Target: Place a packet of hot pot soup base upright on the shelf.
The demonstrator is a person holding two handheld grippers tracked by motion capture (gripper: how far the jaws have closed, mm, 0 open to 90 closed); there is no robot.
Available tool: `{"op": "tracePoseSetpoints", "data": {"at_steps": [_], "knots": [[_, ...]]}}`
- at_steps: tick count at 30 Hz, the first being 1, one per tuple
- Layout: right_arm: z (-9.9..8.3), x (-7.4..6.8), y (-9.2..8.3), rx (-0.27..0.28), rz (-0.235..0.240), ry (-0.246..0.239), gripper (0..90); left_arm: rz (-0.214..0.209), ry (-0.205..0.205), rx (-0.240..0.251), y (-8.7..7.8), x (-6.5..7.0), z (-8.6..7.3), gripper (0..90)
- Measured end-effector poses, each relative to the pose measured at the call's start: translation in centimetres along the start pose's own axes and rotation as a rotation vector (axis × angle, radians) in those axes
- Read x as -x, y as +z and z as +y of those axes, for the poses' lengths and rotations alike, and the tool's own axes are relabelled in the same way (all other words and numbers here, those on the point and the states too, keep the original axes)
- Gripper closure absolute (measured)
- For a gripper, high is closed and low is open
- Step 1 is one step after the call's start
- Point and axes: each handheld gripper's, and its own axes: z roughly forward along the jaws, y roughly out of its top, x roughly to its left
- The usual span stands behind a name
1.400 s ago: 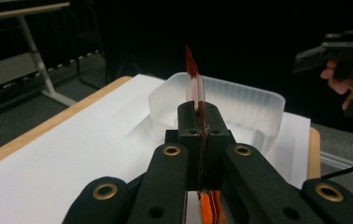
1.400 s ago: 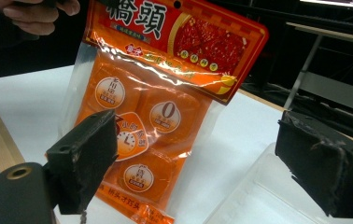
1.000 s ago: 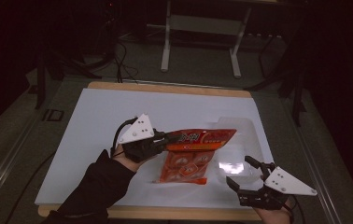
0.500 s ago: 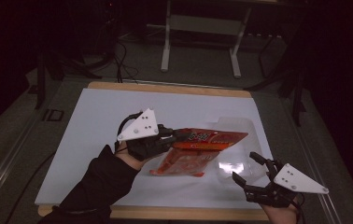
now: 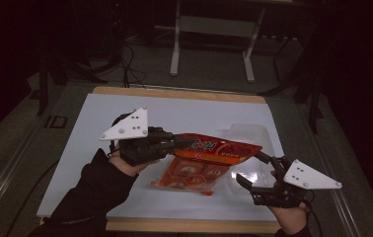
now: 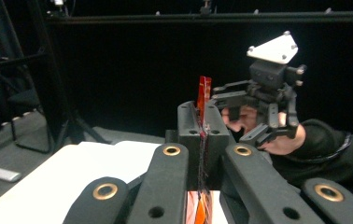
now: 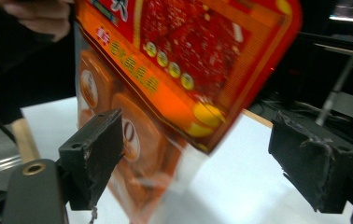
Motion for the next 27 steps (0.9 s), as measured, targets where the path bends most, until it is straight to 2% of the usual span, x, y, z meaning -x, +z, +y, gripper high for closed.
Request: {"op": "tracePoseSetpoints", "data": {"at_steps": [4, 6, 12, 18, 20, 22, 27], "knots": [[0.4, -0.3, 1.1, 0.01, 0.044, 0.009, 18.5, -0.014, 0.001, 0.015, -0.2, 0.3, -0.1, 89.9], [0.4, -0.3, 1.5, 0.016, 0.07, 0.016, 21.3, -0.013, 0.006, 0.016, -0.2, 0.4, -0.2, 89.9], [0.5, -0.6, 2.6, -0.012, 0.135, 0.023, 31.1, -0.026, -0.004, 0.016, -0.2, 0.5, -0.5, 89.9], [0.4, -0.6, 3.3, -0.021, 0.16, 0.033, 50.4, -0.039, -0.006, 0.015, 0.1, 0.5, -0.7, 89.9], [0.3, -0.7, 3.6, -0.04, 0.172, 0.01, 56.4, -0.039, -0.001, 0.005, 0.3, 0.6, -0.7, 89.8], [0.4, -0.7, 3.8, -0.057, 0.204, 0.008, 67.6, -0.033, 0.004, 0.0, 0.4, 0.7, -0.8, 89.9], [0.6, -0.9, 3.9, -0.072, 0.247, -0.024, 87.8, -0.032, -0.012, 0.003, 0.2, 0.3, -0.9, 89.8]]}}
